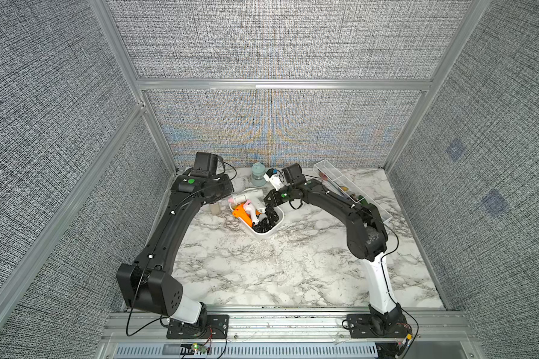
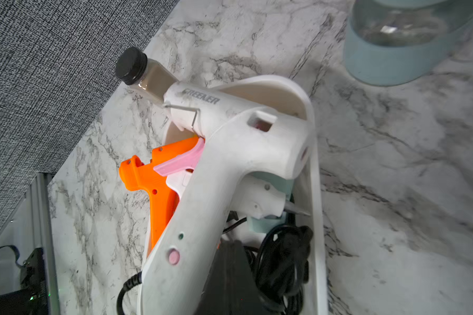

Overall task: Put the hot melt glue gun into the storage box
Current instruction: Adjust the hot melt adhesive gun in the storage box, then reset both arms

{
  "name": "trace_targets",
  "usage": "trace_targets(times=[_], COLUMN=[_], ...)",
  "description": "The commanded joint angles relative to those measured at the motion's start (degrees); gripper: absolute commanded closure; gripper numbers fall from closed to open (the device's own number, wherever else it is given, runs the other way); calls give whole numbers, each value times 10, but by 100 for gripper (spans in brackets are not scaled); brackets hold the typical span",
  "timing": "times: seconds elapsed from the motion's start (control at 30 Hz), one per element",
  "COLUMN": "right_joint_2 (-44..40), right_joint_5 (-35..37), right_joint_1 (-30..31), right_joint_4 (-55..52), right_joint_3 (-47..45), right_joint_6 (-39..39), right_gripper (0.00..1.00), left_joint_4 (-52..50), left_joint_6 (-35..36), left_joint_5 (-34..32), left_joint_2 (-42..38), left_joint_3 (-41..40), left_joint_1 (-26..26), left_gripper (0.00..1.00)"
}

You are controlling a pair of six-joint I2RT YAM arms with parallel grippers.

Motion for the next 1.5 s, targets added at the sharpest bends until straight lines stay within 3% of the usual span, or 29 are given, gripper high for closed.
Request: trace_targets(times=[0.0, 0.13, 0.27, 0.3, 0.33, 0.4, 0.47, 0.57, 0.67, 0.9, 1.03, 1.3, 1.47], right_joint_2=[-33, -91, -155, -181, -211, -272, -330, -401, -455, -504, -463, -490, -473], right_joint_5=[73, 126, 154, 163, 172, 197, 230, 295, 329, 390, 404, 377, 380], right_joint_1=[2, 5, 0, -6, -13, -33, -61, -119, -189, -267, -278, -279, -277], right_joint_4=[3, 34, 87, 118, 154, 236, 315, 410, 472, 657, 718, 715, 786], right_joint_3=[-13, -54, -114, -146, -186, -273, -363, -483, -582, -794, -827, -859, -916], right_joint_6=[-29, -54, -68, -69, -70, -74, -78, -85, -77, -85, -87, -80, -85], right_gripper=[100, 100, 93, 86, 72, 61, 45, 31, 28, 26, 26, 27, 27], left_joint_4=[-3, 2, 17, 31, 55, 122, 238, 445, 596, 666, 742, 856, 909], left_joint_6=[12, 23, 44, 57, 75, 115, 169, 264, 314, 251, 252, 232, 235], left_joint_5=[-19, -39, -95, -125, -161, -233, -304, -362, -412, -454, -465, -478, -423], left_joint_2=[-10, -24, -48, -62, -80, -122, -174, -243, -266, -233, -217, -125, -68], left_joint_3=[5, 7, -4, -19, -42, -106, -200, -357, -478, -596, -647, -686, -677], left_joint_1=[1, 1, 1, 1, 1, 1, 1, 4, 14, 65, 80, 111, 123], left_gripper=[79, 68, 42, 37, 32, 24, 13, 2, 0, 0, 0, 0, 0])
